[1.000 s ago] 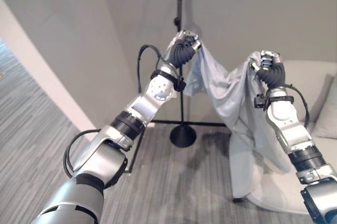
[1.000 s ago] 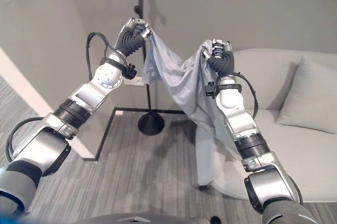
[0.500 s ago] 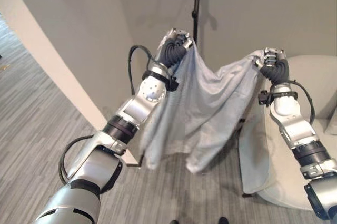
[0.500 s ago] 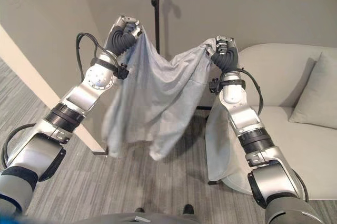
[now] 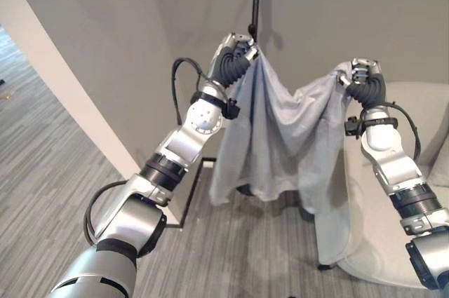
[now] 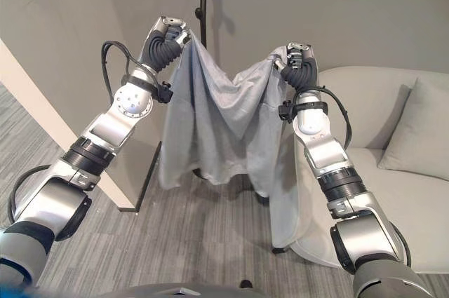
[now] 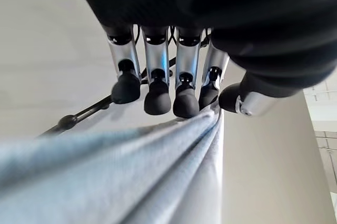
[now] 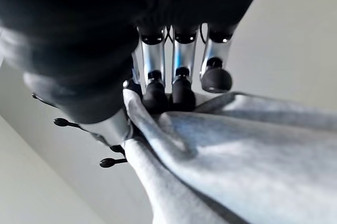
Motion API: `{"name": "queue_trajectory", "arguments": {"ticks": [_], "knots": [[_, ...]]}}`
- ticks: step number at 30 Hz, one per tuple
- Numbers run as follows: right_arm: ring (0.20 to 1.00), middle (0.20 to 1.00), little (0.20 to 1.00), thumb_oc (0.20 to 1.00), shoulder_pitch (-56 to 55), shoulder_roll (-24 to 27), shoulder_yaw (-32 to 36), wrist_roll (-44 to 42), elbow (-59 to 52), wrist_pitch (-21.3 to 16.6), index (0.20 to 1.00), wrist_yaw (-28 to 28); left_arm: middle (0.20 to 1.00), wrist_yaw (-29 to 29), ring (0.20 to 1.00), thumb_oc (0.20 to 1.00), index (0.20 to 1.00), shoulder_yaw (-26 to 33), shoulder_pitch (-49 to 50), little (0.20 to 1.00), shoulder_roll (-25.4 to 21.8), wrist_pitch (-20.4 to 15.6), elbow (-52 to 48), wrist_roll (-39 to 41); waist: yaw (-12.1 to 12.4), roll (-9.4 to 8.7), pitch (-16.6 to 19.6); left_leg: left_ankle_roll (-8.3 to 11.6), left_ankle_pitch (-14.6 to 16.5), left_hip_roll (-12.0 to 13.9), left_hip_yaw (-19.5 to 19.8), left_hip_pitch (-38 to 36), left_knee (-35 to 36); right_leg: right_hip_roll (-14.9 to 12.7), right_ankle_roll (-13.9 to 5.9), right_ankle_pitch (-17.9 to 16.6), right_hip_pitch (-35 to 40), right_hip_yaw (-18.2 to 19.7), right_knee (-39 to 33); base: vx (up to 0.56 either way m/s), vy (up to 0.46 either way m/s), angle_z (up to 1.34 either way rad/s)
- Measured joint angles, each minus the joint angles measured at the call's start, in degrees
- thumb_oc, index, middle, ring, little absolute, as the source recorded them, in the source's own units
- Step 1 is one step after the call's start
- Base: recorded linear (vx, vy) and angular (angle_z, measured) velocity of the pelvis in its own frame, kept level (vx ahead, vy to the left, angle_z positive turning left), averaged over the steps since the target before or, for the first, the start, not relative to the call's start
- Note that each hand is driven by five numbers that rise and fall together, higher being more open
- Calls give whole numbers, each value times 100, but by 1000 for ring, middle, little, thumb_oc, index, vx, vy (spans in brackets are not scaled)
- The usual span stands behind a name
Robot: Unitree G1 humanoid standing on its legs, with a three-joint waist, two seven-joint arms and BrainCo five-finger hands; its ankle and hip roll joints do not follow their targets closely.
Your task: Hang the clothes on the sofa on the clothes rack.
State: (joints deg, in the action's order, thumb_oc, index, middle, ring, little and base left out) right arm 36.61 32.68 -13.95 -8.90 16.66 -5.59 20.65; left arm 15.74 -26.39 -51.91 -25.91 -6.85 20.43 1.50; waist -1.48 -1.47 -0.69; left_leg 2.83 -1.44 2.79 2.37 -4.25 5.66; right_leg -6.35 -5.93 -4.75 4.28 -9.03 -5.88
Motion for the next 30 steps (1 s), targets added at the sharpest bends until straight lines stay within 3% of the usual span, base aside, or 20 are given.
{"name": "queue_trajectory", "arguments": {"ticks": [7,9,11,13,14,16,18,20,21,22,25,26,27,30], "knots": [[200,200,200,200,38,-18,-3,4,4,0,200,8,200,-6,200,200,200,-21,7,200,9,-5,-11,0,5,72,83,-91,-37,-209,-8,121,-8,-202,-56,-42,-136,-7,7,5,222,0],[200,200,200,200,28,-28,-16,14,4,30,200,3,200,-6,200,200,200,-43,46,200,60,-4,-21,-5,-1,159,89,-308,34,-411,-46,108,-38,-405,-213,163,-435,119,668,37,381,-9],[200,200,200,200,3,39,-19,19,-65,57,200,10,200,-9,200,200,200,-148,33,200,273,-2,50,-7,-80,394,-89,-557,82,-497,9,45,-197,-594,-278,304,-1138,340,2346,53,155,12],[200,200,200,200,-48,30,-160,52,-63,69,200,2,200,-44,200,200,200,-273,56,200,382,-3,67,-9,-141,330,-132,-755,125,-705,85,-302,-142,-826,-346,454,-1589,622,3513,136,59,14],[200,200,200,200,-88,21,-212,144,-65,47,200,-2,200,-41,200,200,200,-269,68,200,407,-12,55,-9,-150,274,-139,-809,156,-797,108,-401,-97,-885,-327,602,-1652,753,3584,177,2,4],[200,200,200,200,-92,27,-221,193,-95,25,200,-5,200,-35,200,200,200,-239,53,200,368,-15,-36,-8,-144,219,-144,-866,160,-849,117,-363,-88,-791,-360,663,-1890,811,3087,195,-36,6],[200,200,200,200,-91,27,-215,223,-125,16,200,-5,200,-30,200,200,200,-235,51,200,217,-20,-136,-9,-130,173,-215,-887,170,-849,129,-278,-100,-673,-472,580,-2138,749,2023,226,-40,5],[200,200,200,200,-96,18,-203,227,-119,13,200,-5,200,-36,200,200,200,-238,52,200,70,-12,-131,-14,-157,108,-333,-924,248,-870,161,-294,-139,-624,-681,290,-2109,436,491,250,-73,13],[200,200,200,200,-105,2,-113,231,-116,12,200,-5,200,-35,200,200,200,-232,55,200,28,-14,-130,-36,-160,34,-416,-917,365,-932,225,-397,-133,-569,-689,112,-2184,287,-17,268,-135,20],[200,200,200,200,-112,4,-83,230,-108,14,200,-5,200,-37,200,200,200,-233,68,200,21,-14,-130,-49,-164,24,-423,-914,403,-943,271,-436,-125,-530,-683,-15,-2174,293,-7,295,-163,36],[200,200,200,200,-97,45,60,229,-107,13,200,-4,200,-37,200,200,200,-226,68,200,40,-16,-157,-53,-308,-49,-361,-764,587,-961,633,-717,-44,-442,-509,-367,-1783,292,230,211,-119,57],[200,200,200,200,-87,57,61,229,-109,9,200,-6,200,-35,200,200,200,-206,68,200,52,-20,-161,-53,-311,-102,-280,-675,675,-972,693,-774,-44,-407,-367,-558,-1590,340,88,515,-351,76],[200,200,200,200,-57,218,48,225,-104,2,200,-9,200,-30,200,200,200,-132,62,200,204,-17,-157,-51,-320,196,-213,-363,854,-562,822,-885,-48,-66,228,-1082,-1379,179,32,471,-345,53],[200,200,200,200,67,383,6,217,-90,12,200,-9,200,-29,200,200,200,-88,57,200,259,-18,-159,-48,-320,282,-187,11,734,-249,749,-897,-206,168,511,-871,-1176,-60,47,246,-210,39]]}}
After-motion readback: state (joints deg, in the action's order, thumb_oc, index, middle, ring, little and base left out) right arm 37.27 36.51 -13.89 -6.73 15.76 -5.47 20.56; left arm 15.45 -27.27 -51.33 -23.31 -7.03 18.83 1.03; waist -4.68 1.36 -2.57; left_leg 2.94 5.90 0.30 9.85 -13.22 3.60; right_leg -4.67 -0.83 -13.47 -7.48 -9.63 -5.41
